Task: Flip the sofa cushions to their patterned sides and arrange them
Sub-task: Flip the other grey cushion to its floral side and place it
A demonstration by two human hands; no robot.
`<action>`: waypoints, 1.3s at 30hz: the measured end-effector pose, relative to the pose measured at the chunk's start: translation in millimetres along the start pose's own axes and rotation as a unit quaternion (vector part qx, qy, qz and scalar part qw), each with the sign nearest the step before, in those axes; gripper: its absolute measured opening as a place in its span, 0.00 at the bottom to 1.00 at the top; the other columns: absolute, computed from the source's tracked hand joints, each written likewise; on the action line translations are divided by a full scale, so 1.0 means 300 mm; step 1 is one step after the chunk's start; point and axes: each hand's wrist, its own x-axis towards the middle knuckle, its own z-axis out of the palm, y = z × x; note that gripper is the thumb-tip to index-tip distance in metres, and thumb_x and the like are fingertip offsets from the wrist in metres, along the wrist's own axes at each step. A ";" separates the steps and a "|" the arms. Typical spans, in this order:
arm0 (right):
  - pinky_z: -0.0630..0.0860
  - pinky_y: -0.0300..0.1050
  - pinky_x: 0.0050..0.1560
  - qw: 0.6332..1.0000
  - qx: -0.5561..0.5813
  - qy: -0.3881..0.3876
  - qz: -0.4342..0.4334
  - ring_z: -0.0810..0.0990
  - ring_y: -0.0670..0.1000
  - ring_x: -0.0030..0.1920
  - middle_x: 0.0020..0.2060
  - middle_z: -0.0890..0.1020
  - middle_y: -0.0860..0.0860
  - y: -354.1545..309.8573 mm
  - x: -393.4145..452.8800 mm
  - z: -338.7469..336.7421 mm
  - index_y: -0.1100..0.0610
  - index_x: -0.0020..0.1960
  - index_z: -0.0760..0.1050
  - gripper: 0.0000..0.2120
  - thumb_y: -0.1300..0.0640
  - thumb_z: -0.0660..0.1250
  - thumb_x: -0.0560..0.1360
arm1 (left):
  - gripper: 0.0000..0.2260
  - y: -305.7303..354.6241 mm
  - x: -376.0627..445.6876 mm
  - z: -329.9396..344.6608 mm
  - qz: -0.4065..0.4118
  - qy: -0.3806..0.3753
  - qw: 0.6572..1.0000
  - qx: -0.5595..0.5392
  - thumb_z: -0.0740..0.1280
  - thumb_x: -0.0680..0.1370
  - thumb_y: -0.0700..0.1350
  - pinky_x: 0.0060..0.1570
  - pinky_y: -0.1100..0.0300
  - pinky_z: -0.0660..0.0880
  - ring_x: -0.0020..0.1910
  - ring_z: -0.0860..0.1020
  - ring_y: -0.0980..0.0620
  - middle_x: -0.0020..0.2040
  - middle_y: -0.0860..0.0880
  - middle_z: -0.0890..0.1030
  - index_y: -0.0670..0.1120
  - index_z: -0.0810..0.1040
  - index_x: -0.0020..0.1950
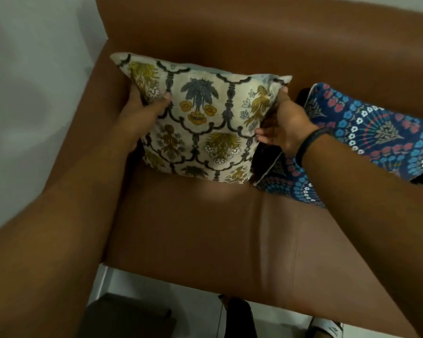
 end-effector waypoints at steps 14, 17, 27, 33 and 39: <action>0.60 0.80 0.70 0.804 -0.457 0.224 -0.308 0.49 0.68 0.83 0.84 0.50 0.60 0.379 0.055 0.012 0.42 0.84 0.49 0.59 0.36 0.81 0.64 | 0.58 -0.407 -0.093 0.025 0.061 0.159 0.918 0.359 0.76 0.71 0.64 0.73 0.24 0.55 0.82 0.48 0.28 0.85 0.33 0.42 0.49 0.40 0.86; 0.63 0.79 0.67 0.740 -0.475 0.181 -0.440 0.52 0.67 0.82 0.83 0.52 0.59 0.410 0.015 0.044 0.44 0.82 0.56 0.54 0.32 0.78 0.64 | 0.57 -0.346 -0.101 0.052 0.253 0.102 0.871 0.407 0.78 0.69 0.63 0.73 0.26 0.55 0.83 0.47 0.31 0.85 0.35 0.44 0.55 0.43 0.86; 0.64 0.48 0.73 0.883 -0.291 0.059 -0.363 0.57 0.48 0.75 0.83 0.55 0.58 0.376 0.084 0.130 0.49 0.85 0.44 0.65 0.51 0.86 0.65 | 0.75 -0.296 0.000 0.099 0.116 0.033 0.987 0.111 0.88 0.58 0.50 0.78 0.41 0.62 0.82 0.60 0.42 0.85 0.42 0.56 0.46 0.33 0.84; 0.79 0.67 0.58 0.826 -0.377 0.041 -0.417 0.77 0.66 0.59 0.72 0.66 0.58 0.248 -0.059 0.142 0.38 0.82 0.44 0.61 0.57 0.84 0.67 | 0.65 -0.334 -0.206 0.123 0.085 0.125 0.988 -0.009 0.86 0.64 0.52 0.66 0.66 0.66 0.70 0.66 0.62 0.79 0.53 0.67 0.52 0.42 0.86; 0.71 0.71 0.59 0.700 -0.522 -0.030 -0.487 0.76 0.68 0.63 0.72 0.67 0.60 -0.010 -0.193 0.279 0.33 0.81 0.42 0.61 0.56 0.82 0.66 | 0.63 -0.390 -0.370 0.132 0.031 0.234 0.961 -0.141 0.86 0.65 0.51 0.54 0.86 0.61 0.60 0.61 0.85 0.73 0.67 0.61 0.52 0.44 0.86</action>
